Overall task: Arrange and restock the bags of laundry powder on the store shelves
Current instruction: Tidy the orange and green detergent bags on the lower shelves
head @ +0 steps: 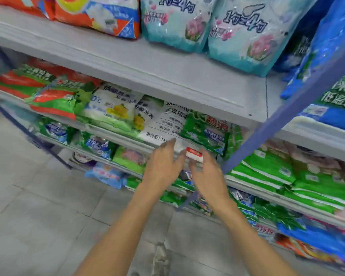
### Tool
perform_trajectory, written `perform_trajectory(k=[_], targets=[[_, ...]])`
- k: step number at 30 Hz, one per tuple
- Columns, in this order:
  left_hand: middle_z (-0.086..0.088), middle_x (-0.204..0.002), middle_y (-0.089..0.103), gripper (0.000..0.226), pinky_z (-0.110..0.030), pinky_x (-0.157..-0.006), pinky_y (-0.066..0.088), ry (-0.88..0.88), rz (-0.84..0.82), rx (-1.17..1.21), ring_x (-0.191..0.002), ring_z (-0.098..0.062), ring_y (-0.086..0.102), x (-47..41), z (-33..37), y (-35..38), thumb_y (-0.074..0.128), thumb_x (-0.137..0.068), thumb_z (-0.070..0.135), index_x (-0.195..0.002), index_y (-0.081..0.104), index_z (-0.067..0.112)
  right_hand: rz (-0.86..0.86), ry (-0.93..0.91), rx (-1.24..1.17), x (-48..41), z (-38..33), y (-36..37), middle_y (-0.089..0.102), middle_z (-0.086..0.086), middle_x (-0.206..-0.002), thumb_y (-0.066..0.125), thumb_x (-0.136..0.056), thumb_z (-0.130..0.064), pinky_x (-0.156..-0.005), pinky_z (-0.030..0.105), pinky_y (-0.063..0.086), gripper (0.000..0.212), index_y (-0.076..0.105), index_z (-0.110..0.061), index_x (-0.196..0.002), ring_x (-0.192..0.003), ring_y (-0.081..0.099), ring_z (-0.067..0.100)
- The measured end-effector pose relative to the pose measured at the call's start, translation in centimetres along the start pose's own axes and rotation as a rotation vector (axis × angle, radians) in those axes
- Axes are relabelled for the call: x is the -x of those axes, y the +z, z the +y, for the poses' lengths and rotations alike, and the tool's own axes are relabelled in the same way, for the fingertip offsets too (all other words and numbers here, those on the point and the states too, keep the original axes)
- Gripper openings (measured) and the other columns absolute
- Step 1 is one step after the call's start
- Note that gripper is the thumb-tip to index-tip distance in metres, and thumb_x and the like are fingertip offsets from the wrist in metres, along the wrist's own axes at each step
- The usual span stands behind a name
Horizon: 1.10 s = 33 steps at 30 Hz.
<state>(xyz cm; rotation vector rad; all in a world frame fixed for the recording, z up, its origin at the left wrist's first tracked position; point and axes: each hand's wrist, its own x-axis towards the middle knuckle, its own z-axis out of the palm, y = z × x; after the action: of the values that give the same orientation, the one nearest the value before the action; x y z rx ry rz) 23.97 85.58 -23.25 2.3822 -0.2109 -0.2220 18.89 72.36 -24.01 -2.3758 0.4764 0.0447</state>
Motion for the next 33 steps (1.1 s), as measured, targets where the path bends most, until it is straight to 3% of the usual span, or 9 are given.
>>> perform_trajectory(k=[7,12,15,17,20,23,27,31,33], targets=[[-0.018,-0.132,0.063,0.058,-0.041,-0.098,0.047,0.029,0.018,0.175,-0.123,-0.036,0.056,-8.6,-0.5,2.8,0.058,-0.098,0.042,-0.145,0.045,0.011,0.192,0.179,0.037,-7.4,1.0,2.4,0.049,0.020,-0.149,0.056,-0.101,-0.036,-0.104,0.046,0.046,0.059,0.039,-0.009,-0.151,-0.133,0.050,0.039],[-0.013,-0.096,0.069,0.038,-0.046,-0.088,0.048,0.218,0.185,0.159,-0.089,-0.035,0.065,-11.2,-0.6,6.4,0.059,-0.092,0.042,-0.107,0.064,0.007,0.382,0.217,-0.075,-10.1,2.6,3.5,0.043,0.023,-0.152,0.057,-0.102,-0.032,-0.111,0.051,0.038,0.056,0.042,-0.005,-0.149,-0.139,0.042,0.040],[-0.015,-0.117,0.064,0.060,-0.043,-0.099,0.041,0.067,0.139,0.013,-0.110,-0.035,0.059,-12.4,0.4,6.8,0.057,-0.095,0.056,-0.124,0.057,0.003,0.367,0.294,-0.136,-11.2,3.3,4.0,0.042,0.017,-0.154,0.051,-0.101,-0.042,-0.114,0.053,0.036,0.058,0.041,-0.014,-0.151,-0.140,0.040,0.038],[-0.014,-0.124,0.061,0.059,-0.043,-0.099,0.043,-0.045,0.073,0.011,-0.118,-0.035,0.055,-13.5,0.8,6.9,0.060,-0.094,0.054,-0.126,0.056,0.005,0.371,0.311,-0.153,-11.3,3.4,4.5,0.044,0.017,-0.151,0.045,-0.093,-0.053,-0.113,0.054,0.036,0.068,0.044,-0.015,-0.148,-0.138,0.041,0.039],[-0.007,-0.097,0.071,0.035,-0.034,-0.078,0.054,-0.042,0.021,0.159,-0.096,-0.028,0.067,-14.6,0.7,6.7,0.066,-0.092,0.043,-0.101,0.067,0.010,0.404,0.298,-0.149,-11.2,3.7,4.8,0.041,0.016,-0.153,0.048,-0.100,-0.048,-0.116,0.051,0.032,0.060,0.045,-0.014,-0.149,-0.141,0.038,0.037],[0.002,-0.074,0.068,0.022,-0.024,-0.054,0.044,-0.096,0.005,0.371,-0.078,-0.023,0.066,-13.6,-0.6,5.6,0.070,-0.088,0.034,-0.083,0.070,0.012,0.427,0.261,-0.208,-11.1,3.8,4.3,0.049,0.009,-0.142,0.052,-0.104,-0.040,-0.103,0.032,0.039,0.046,0.052,-0.017,-0.143,-0.123,0.049,0.026],[0.002,-0.083,0.076,0.016,-0.032,-0.073,0.054,-0.163,0.036,0.581,-0.083,-0.021,0.069,-10.8,-2.9,2.6,0.073,-0.085,0.030,-0.090,0.076,0.015,0.315,0.223,-0.335,-10.6,2.6,3.3,0.062,-0.009,-0.127,0.064,-0.096,-0.049,-0.096,0.028,0.044,0.048,0.052,-0.032,-0.139,-0.112,0.058,0.011],[0.007,-0.096,0.074,0.012,-0.029,-0.078,0.047,-0.261,-0.017,0.644,-0.099,-0.021,0.065,-9.5,-4.9,0.8,0.068,-0.089,0.030,-0.096,0.073,0.021,0.288,0.211,-0.324,-10.1,1.3,3.7,0.067,-0.019,-0.119,0.082,-0.079,-0.048,-0.098,0.034,0.050,0.068,0.051,-0.034,-0.137,-0.109,0.065,0.009],[0.021,-0.094,0.064,0.008,-0.023,-0.076,0.037,-0.331,-0.133,0.774,-0.100,-0.010,0.061,-9.3,-5.4,0.1,0.068,-0.093,0.037,-0.091,0.064,0.030,0.219,0.269,-0.399,-10.1,0.9,3.2,0.073,-0.020,-0.103,0.092,-0.069,-0.037,-0.090,0.032,0.054,0.057,0.061,-0.032,-0.117,-0.097,0.069,0.004]])
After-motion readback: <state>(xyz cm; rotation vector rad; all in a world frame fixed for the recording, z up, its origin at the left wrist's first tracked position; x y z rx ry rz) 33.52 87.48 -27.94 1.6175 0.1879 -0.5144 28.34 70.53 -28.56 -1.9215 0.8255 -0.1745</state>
